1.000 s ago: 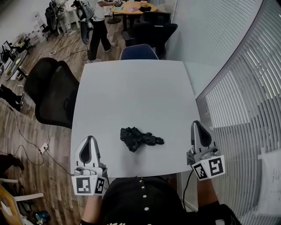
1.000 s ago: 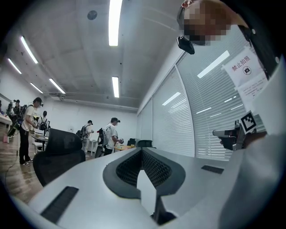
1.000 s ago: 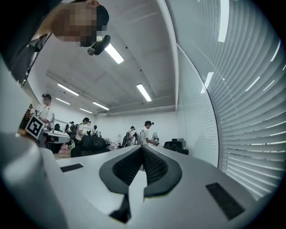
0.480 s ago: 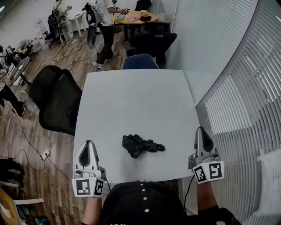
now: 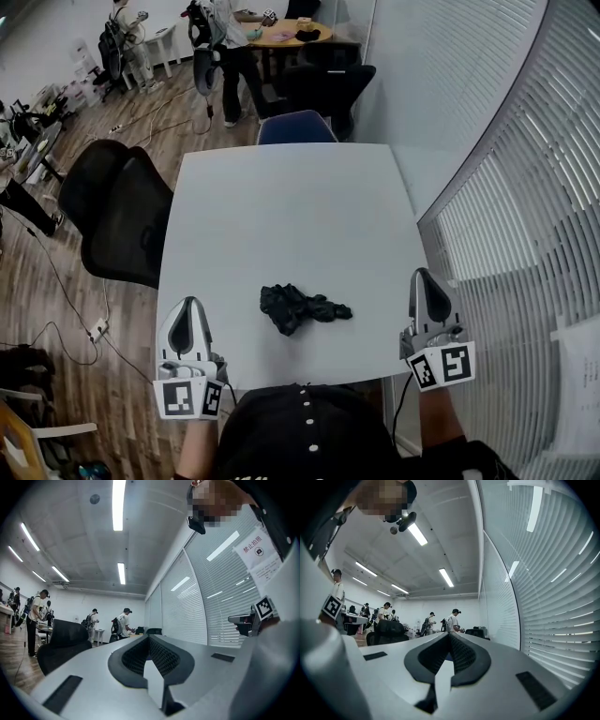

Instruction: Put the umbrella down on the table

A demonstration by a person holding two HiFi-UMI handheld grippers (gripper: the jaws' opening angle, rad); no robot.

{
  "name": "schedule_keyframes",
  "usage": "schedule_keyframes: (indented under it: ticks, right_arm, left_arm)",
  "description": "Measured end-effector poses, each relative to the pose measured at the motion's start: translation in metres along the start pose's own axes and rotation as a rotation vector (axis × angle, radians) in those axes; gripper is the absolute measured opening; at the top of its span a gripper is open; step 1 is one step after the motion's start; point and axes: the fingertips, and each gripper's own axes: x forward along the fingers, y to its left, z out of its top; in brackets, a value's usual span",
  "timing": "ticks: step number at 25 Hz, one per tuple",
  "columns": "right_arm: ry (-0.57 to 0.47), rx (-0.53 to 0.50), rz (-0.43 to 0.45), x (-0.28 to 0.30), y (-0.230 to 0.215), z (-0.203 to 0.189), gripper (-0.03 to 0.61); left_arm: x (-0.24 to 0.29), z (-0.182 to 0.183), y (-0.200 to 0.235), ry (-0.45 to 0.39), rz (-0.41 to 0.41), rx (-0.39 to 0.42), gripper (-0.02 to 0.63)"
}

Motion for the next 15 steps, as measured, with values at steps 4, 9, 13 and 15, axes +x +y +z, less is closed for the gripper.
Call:
schedule_keyframes:
  ticks: [4, 9, 13, 15]
  right_arm:
    - [0.011, -0.003, 0.008, 0.002, 0.0, -0.004, 0.029]
    - [0.016, -0.006, 0.017, 0.003, 0.001, -0.007, 0.029]
    - [0.017, -0.003, 0.02, 0.005, 0.001, -0.01, 0.029]
    - [0.02, -0.003, 0.02, 0.005, 0.001, -0.012, 0.029]
  left_arm:
    - [0.002, -0.001, -0.002, 0.001, -0.001, 0.001, 0.017]
    - [0.002, -0.003, -0.003, 0.008, 0.002, 0.002, 0.017]
    - [0.003, -0.005, -0.004, 0.007, 0.001, 0.0, 0.017]
    - [0.004, -0.006, -0.005, 0.006, -0.002, 0.0, 0.017]
